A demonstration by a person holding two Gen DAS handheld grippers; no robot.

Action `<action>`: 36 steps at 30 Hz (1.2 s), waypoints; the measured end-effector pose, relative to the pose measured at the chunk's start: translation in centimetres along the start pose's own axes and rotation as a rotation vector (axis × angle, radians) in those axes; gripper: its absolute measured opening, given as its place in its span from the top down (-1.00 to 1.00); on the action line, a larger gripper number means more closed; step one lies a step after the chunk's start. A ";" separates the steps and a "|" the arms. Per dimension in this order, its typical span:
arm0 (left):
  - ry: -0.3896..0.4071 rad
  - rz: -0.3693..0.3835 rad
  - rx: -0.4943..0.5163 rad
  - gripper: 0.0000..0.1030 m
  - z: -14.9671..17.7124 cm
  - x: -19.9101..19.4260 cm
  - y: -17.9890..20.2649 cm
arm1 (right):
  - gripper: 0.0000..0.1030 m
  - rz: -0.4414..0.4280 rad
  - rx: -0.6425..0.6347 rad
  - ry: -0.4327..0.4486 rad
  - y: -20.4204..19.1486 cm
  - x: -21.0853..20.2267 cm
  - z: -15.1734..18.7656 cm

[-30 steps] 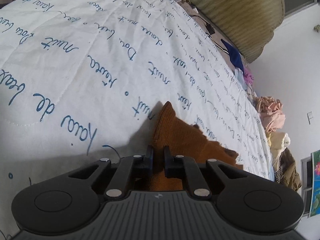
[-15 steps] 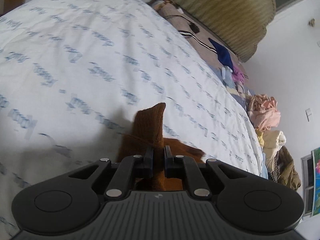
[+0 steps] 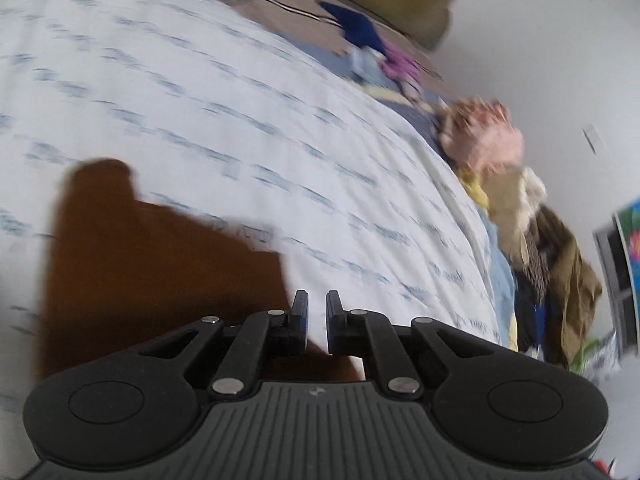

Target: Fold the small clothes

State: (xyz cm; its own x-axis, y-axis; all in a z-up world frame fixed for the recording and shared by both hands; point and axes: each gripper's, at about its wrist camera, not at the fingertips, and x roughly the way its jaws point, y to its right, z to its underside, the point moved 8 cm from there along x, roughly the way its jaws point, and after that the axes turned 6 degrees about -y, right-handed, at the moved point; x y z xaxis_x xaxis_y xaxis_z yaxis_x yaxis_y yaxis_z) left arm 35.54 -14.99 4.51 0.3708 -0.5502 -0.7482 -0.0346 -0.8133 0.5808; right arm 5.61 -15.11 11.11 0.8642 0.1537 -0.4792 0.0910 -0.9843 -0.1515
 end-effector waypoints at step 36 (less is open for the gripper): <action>0.195 -0.270 0.192 0.83 7.5 -3.1 -11.6 | 1.00 -0.093 0.347 -0.366 9.5 16.8 1.5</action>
State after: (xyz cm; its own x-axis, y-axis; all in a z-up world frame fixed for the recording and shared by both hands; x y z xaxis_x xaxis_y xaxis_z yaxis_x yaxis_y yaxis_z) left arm 27.78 -5.25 -2.29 0.5592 -0.2804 -0.7802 -0.0785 -0.9548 0.2869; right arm 20.27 -21.72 0.27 0.6246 0.3208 -0.7120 -0.0643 -0.8875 -0.4563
